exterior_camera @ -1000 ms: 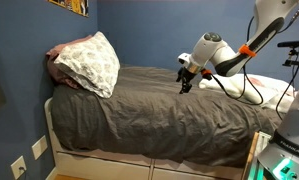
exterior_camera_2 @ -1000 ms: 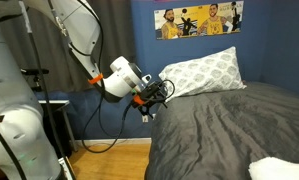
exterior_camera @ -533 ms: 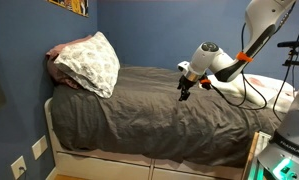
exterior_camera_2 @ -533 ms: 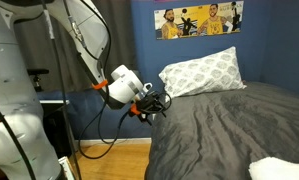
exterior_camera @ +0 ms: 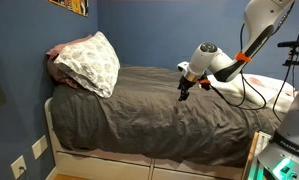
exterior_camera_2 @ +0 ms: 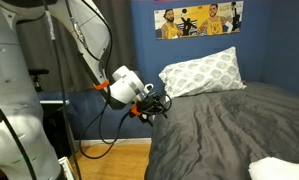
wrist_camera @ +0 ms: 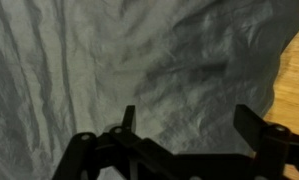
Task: Move the blanket to the right
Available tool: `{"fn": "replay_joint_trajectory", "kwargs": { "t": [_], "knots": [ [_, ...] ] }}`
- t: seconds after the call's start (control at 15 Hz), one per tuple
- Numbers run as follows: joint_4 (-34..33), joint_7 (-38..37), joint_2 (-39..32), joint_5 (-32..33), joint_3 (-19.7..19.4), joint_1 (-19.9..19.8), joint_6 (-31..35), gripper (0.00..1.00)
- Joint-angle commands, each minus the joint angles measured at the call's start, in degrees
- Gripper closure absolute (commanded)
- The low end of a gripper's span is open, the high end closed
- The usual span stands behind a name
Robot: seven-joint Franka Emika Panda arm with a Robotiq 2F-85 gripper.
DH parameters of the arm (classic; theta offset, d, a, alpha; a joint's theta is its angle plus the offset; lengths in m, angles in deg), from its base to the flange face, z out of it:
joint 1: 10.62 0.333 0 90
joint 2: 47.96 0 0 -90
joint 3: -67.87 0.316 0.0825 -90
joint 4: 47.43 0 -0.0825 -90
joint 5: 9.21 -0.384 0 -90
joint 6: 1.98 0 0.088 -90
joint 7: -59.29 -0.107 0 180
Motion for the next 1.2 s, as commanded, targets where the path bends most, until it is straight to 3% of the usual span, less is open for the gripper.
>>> {"fn": "replay_joint_trajectory", "kwargs": {
  "t": [0.0, 0.6, 0.67, 0.8, 1.13],
  "knots": [
    [-4.40, -7.92, -7.26, 1.88, -0.01, 0.34, -1.56, 0.00],
    [-13.29, -16.99, -21.42, 4.45, -1.33, 0.34, 0.97, 0.02],
    [-14.36, -18.07, -22.53, 5.30, -1.53, 0.50, 0.84, 0.21],
    [-16.04, -20.32, -24.30, 7.19, -1.66, 0.54, 0.93, 0.31],
    [-18.38, -24.24, -26.51, 10.68, -1.74, 0.40, 0.45, 0.67]
  ]
}}
